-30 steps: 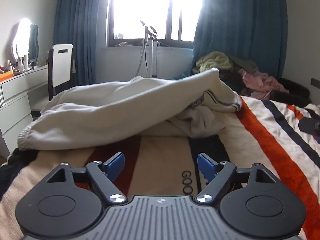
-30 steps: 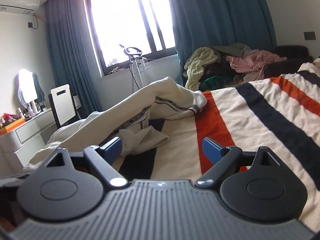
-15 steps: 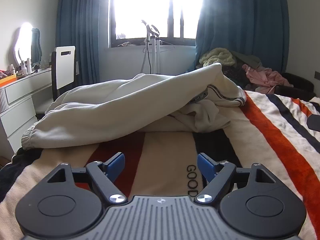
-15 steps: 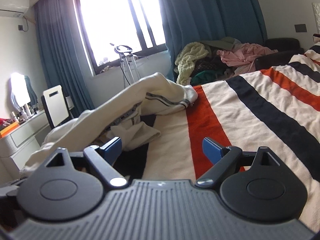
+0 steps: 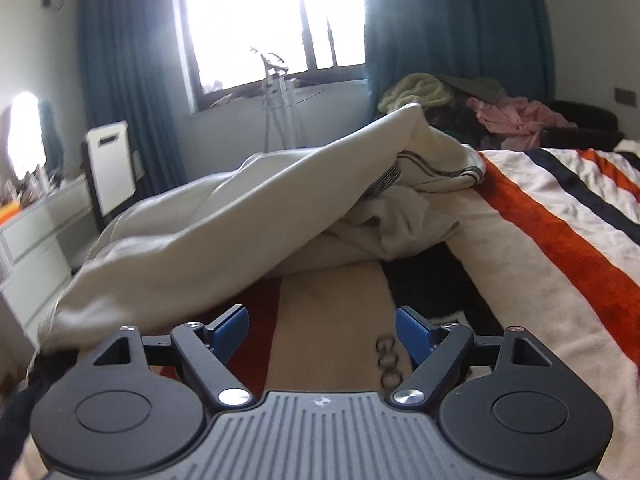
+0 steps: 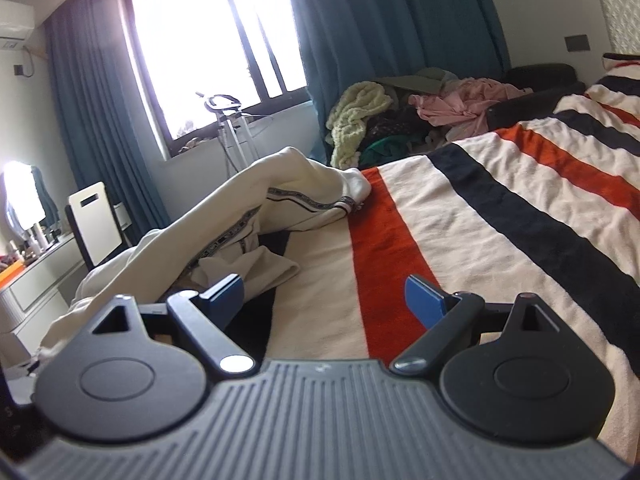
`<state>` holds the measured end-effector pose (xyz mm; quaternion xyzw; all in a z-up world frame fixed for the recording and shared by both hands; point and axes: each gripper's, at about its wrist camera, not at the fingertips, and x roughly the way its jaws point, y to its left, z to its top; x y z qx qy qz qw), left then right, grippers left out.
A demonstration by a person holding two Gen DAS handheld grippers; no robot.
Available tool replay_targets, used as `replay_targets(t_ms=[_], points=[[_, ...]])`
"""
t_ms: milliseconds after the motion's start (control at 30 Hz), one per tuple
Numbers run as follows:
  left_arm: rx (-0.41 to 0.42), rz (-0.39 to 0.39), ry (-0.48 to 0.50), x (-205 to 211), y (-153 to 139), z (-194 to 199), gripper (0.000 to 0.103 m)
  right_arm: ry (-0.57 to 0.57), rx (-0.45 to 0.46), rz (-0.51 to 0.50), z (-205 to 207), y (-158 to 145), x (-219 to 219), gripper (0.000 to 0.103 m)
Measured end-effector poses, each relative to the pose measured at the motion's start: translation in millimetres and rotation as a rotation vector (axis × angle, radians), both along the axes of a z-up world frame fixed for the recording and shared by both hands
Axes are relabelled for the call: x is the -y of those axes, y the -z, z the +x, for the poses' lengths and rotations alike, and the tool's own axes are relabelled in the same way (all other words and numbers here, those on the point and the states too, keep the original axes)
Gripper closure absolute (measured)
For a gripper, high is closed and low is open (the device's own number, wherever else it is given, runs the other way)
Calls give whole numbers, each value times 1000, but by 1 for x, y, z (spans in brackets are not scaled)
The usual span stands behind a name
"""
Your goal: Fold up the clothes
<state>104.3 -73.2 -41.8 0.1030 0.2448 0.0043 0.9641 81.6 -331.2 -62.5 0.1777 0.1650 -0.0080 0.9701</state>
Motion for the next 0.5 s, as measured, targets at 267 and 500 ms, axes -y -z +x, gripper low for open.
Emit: replay_targets(t_ms=[267, 500], points=[[12, 72, 10, 38, -21, 90, 18, 64, -79, 69, 12, 11, 15, 14], [48, 167, 63, 107, -44, 173, 18, 65, -146, 231, 32, 28, 35, 14]])
